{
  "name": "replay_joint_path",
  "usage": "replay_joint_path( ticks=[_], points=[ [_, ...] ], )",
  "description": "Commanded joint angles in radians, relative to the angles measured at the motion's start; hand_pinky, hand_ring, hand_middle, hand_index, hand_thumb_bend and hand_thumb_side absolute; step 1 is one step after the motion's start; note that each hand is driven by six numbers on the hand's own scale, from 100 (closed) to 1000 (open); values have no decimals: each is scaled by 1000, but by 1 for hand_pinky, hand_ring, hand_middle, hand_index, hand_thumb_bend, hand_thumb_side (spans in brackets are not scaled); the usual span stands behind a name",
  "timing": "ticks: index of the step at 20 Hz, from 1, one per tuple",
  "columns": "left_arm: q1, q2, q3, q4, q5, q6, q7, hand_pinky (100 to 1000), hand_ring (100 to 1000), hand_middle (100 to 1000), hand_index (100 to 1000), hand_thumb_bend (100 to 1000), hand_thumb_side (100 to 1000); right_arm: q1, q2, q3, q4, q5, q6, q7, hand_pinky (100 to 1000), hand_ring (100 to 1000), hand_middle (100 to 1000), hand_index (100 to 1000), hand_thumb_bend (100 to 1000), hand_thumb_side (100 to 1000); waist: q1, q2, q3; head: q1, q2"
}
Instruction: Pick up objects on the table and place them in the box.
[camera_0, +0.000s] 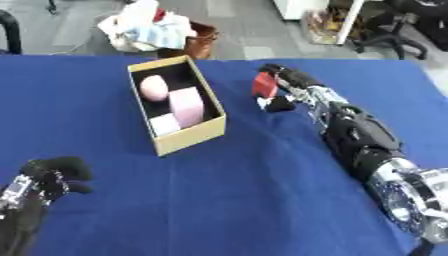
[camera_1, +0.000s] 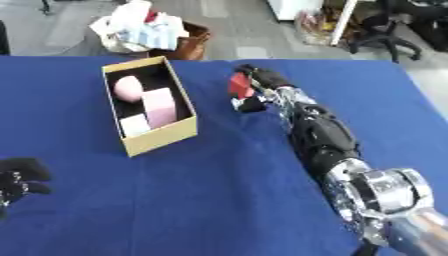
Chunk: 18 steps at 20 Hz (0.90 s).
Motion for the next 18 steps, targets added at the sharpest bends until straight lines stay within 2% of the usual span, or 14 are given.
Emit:
replay_joint_path(
  ticks=[1,18],
  points=[
    [-12,17,-1,-24,0,-3,-3,642,695,643,756,100,961,-20,-40,6,-2,-17,2,-15,924,1000,1000,1000,100,564,13,-1,2,-2,-14],
    [-9,21,1,-25,-1,-6,-4,643,695,642,757,100,969,-34,-57,4,-1,-67,-3,-17,916,988,1000,1000,100,569,12,5,13,-8,-10]
  ],
)
